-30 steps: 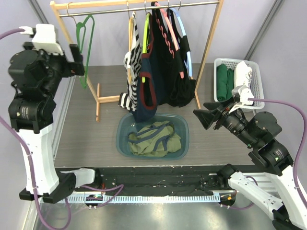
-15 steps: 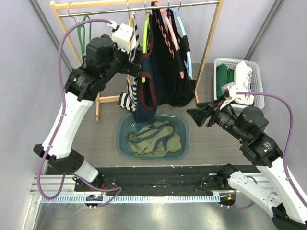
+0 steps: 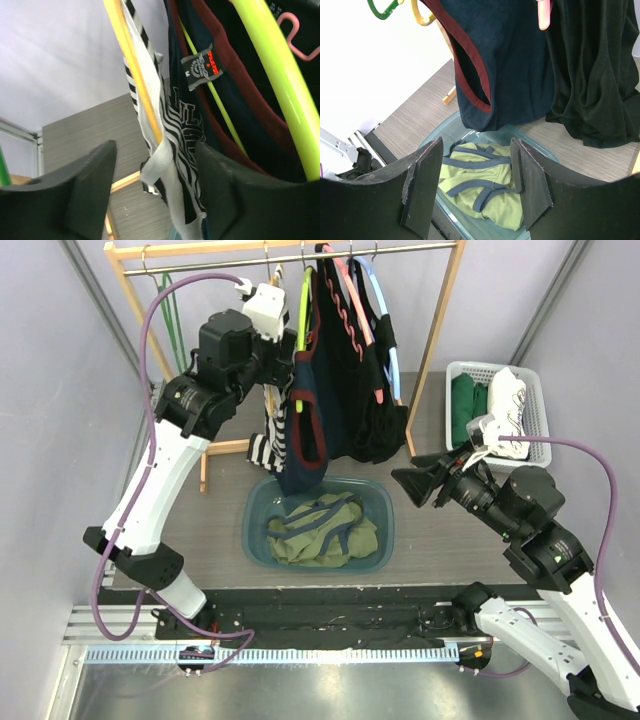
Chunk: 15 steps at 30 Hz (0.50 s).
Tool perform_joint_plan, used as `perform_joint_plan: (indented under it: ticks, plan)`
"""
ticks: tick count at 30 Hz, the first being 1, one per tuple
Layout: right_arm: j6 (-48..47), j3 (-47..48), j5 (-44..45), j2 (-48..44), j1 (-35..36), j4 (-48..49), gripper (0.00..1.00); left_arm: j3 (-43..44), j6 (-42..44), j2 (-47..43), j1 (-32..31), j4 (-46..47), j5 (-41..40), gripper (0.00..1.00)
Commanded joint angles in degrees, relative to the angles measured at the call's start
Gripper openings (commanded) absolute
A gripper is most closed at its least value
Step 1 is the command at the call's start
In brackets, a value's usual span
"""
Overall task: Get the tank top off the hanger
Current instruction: Pick up the hanger from the clothesline.
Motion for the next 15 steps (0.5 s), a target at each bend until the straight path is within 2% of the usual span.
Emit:
perform_joint_plan:
  ticks: [1, 2, 4, 5, 8, 11, 15]
  plan:
    - [-0.2, 0.9, 0.3, -1.4, -0.1, 1.0, 0.64, -1.1, -0.4, 0.6, -0.1, 1.4, 1.7, 0.60]
    - [-0.4, 0.8, 0.4, -1.5, -0.1, 0.8, 0.64, -1.3, -0.5, 0.6, -0.1, 1.3, 2.0, 0.48]
    - [-0.5, 0.7, 0.6, -1.6, -0.1, 0.7, 0.64, -1.7, -0.9, 0.6, -0.1, 1.2, 2.1, 0.36]
    - [-0.5, 0.7, 0.6, -1.6, -0.1, 0.6, 0.64, -1.7, -0.8, 0.6, -0.1, 1.0, 2.1, 0.26]
    - [-0.7, 0.9, 0.4, -1.5, -0.1, 0.6, 0.64, -1.5, -0.7, 0.3, -0.1, 0.9, 2.0, 0.12]
    - [-0.7, 1.1, 0.3, -1.2, -0.1, 0.5, 0.64, -1.0, -0.3, 0.0, -0.1, 1.2, 1.3, 0.00]
    - [-0.7, 1.2, 0.2, -0.9, -0.1, 0.5, 0.63, 0.9, 1.2, -0.3, -0.1, 2.4, 0.0, 0.00]
